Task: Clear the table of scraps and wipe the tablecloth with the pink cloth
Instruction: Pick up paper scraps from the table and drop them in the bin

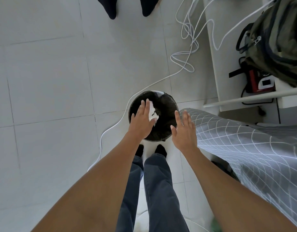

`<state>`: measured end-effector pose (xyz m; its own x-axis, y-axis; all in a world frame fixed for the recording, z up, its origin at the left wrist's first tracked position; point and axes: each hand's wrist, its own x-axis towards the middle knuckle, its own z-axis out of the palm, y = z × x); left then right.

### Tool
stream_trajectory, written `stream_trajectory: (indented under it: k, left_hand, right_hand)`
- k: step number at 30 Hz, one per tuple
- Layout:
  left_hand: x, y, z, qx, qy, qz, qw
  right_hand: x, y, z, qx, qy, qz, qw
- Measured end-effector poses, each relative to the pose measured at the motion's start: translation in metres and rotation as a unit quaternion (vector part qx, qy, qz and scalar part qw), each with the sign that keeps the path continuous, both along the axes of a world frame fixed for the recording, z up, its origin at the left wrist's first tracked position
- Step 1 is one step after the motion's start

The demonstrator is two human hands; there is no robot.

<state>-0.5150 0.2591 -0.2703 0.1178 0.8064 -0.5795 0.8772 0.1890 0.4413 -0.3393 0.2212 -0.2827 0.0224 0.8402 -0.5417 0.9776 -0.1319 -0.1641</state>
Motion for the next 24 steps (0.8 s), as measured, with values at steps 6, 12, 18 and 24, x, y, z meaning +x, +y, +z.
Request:
stream_trajectory:
  k: [6,12,18,24]
  left_hand:
    - [-0.008,-0.001,0.026,0.009,0.056,-0.011,0.998]
    - [-0.02,0.003,0.081,0.039,0.113,-0.067,0.991]
    - [-0.029,0.007,0.147,0.073,0.161,-0.143,0.974]
    - [-0.025,0.022,0.222,0.128,0.165,-0.175,0.962]
  right_hand:
    - [0.0,0.007,0.03,0.007,0.013,-0.023,1.0]
    - [-0.014,0.013,0.08,0.017,0.012,-0.035,0.999]
    - [-0.027,0.019,0.153,0.035,0.014,-0.04,0.998]
    - [-0.025,0.027,0.227,0.067,-0.017,-0.049,0.996]
